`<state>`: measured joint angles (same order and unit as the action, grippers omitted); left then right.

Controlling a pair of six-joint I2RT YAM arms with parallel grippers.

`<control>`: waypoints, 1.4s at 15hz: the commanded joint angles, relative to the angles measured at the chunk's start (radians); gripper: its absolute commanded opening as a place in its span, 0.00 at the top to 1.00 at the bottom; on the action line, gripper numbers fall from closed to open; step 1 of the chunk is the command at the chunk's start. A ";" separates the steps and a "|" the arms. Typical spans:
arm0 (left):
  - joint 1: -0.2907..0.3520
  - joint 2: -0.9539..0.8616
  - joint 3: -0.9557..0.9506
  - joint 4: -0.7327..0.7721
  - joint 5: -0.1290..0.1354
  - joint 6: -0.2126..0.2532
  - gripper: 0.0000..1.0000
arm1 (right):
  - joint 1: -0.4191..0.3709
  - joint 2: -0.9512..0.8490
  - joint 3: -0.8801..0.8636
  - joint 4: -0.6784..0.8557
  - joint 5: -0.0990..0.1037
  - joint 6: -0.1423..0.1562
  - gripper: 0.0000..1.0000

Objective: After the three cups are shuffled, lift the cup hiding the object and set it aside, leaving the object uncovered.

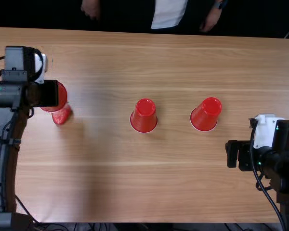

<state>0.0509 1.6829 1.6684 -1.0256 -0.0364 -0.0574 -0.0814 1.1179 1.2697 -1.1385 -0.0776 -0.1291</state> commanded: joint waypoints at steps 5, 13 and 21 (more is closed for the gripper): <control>0.219 -0.074 -0.111 0.002 -0.010 -0.018 0.74 | -0.012 -0.021 -0.004 0.002 0.004 0.002 0.00; 0.345 -0.072 -0.375 0.028 -0.008 -0.007 0.24 | -0.012 -0.063 0.008 -0.028 0.004 -0.002 0.00; 0.343 -0.061 -0.421 0.028 -0.006 -0.007 0.00 | -0.015 -0.109 0.008 -0.076 0.004 -0.002 0.00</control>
<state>0.3935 1.6329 1.2583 -0.9977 -0.0452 -0.0666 -0.0814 1.0321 1.2686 -1.2121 -0.0772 -0.1299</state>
